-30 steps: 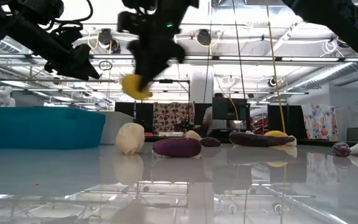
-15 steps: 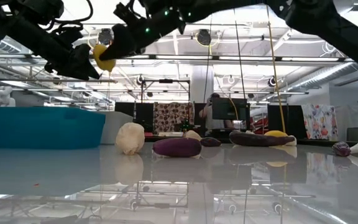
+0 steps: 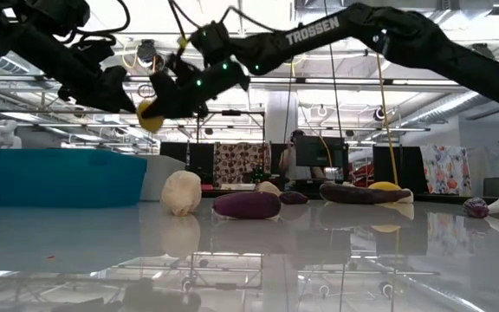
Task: Sort produce into baskets
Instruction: Put the yellow lemon into the gray bin
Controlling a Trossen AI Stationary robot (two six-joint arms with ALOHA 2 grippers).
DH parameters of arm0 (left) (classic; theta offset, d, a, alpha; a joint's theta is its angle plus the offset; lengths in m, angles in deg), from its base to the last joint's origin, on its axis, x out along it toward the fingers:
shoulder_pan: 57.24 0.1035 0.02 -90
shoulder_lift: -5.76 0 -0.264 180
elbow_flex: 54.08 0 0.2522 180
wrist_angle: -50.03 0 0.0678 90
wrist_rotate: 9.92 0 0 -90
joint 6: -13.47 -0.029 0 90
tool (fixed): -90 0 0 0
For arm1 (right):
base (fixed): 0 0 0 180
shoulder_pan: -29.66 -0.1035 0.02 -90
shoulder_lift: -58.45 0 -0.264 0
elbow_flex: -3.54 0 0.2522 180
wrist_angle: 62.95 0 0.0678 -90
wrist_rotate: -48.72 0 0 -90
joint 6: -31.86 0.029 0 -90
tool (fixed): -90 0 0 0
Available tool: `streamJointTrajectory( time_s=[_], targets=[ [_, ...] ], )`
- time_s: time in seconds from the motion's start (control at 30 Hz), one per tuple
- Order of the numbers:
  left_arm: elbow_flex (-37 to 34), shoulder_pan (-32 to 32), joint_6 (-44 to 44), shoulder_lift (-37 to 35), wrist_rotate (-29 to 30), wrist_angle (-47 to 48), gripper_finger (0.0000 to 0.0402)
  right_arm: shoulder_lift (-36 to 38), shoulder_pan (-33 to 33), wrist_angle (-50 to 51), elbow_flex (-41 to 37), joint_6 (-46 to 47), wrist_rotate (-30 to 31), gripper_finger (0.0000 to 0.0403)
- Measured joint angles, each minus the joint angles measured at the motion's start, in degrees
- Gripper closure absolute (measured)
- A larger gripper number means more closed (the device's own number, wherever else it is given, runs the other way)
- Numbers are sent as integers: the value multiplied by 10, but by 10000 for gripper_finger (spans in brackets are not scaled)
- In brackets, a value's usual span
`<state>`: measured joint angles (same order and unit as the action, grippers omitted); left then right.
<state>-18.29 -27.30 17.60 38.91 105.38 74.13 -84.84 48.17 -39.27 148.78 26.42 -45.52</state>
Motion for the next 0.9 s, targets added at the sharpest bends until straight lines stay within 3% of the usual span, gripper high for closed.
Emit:
streamJointTrajectory(
  time_s=[0.13, 0.3, 0.57, 0.73, 0.9],
  targets=[
    [0, 0, 10, 5, 34, 3, 118, -4, 15, 31, -1, 36, -13, 225],
    [0, 0, 15, 6, 95, 20, 118, -3, 21, 39, 0, 97, -21, 180],
    [0, 0, 15, 6, 97, 21, 118, -2, 21, 39, 0, 96, -21, 112],
    [0, 0, 15, 6, 95, 21, 118, 8, 22, 55, 0, 70, -21, 99],
    [0, 0, 15, 6, 83, 22, 118, 54, 24, 162, 0, 22, -18, 101]
  ],
)
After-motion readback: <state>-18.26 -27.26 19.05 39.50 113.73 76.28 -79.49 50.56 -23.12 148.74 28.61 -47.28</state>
